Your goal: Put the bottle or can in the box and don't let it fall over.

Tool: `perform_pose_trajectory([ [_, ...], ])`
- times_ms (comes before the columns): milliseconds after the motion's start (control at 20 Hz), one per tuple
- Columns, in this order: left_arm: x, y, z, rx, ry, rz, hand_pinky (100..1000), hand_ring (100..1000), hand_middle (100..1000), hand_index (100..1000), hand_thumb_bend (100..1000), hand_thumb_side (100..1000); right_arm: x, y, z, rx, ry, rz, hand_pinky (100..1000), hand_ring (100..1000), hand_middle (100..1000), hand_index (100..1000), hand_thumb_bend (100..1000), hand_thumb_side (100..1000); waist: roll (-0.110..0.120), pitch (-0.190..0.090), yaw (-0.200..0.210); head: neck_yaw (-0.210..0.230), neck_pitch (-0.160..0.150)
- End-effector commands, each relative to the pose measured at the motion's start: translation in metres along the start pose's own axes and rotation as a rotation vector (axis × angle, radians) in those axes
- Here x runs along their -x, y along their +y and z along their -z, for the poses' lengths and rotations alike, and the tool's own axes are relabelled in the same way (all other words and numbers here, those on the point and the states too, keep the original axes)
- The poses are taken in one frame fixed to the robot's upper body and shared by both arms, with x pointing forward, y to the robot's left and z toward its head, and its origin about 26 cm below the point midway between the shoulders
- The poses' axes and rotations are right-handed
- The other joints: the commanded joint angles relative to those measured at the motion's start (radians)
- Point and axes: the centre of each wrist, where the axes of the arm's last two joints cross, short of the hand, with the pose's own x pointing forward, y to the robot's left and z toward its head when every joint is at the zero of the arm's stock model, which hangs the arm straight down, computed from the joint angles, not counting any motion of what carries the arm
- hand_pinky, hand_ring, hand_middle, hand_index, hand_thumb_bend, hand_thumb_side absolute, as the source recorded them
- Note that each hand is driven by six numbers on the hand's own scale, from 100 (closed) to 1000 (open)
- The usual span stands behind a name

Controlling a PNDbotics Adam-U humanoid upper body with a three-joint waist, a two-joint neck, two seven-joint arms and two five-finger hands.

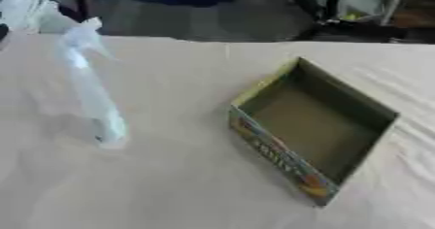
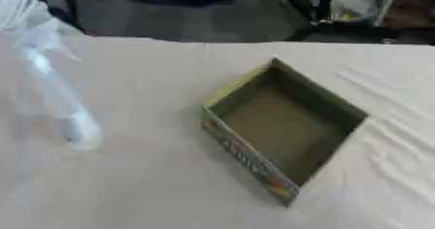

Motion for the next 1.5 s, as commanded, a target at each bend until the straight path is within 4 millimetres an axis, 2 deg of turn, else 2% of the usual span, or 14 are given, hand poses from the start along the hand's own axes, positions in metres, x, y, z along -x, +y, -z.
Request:
perform_pose_trajectory([
  [50,-0.010,0.002,0.006,0.016,-0.015,0.055,1000,920,936,844,647,100,-0.003,-0.001,0.008,0.005,-0.035,0.000,1000,926,841,843,100,658,0.002,-0.007,-0.001,-0.003,0.006],
  [550,-0.010,0.003,0.007,0.009,0.020,0.087,1000,920,932,834,662,100,-0.003,-0.002,0.008,0.009,-0.035,-0.005,1000,926,841,844,100,661,0.003,-0.003,-0.004,-0.016,0.006],
  [650,-0.011,0.006,0.004,0.009,0.043,0.116,1000,922,935,835,665,100,-0.003,-0.003,0.008,0.010,-0.037,-0.010,1000,924,841,843,100,658,0.003,-0.001,-0.004,-0.023,0.016],
  [900,-0.007,0.022,-0.013,0.027,0.133,0.206,1000,928,944,836,687,100,-0.003,-0.005,0.008,0.012,-0.041,-0.020,1000,922,840,841,100,655,0.006,0.001,-0.003,-0.013,0.049],
  [1350,0.007,0.047,-0.054,0.078,0.306,0.342,1000,933,953,835,697,100,-0.003,-0.006,0.009,0.011,-0.043,-0.024,1000,923,840,842,100,657,0.011,0.001,-0.004,-0.006,0.030],
  [1500,0.012,0.051,-0.059,0.093,0.332,0.355,1000,941,959,839,715,100,-0.003,-0.006,0.009,0.009,-0.043,-0.024,1000,922,840,842,100,656,0.011,0.001,-0.005,-0.005,0.023],
])
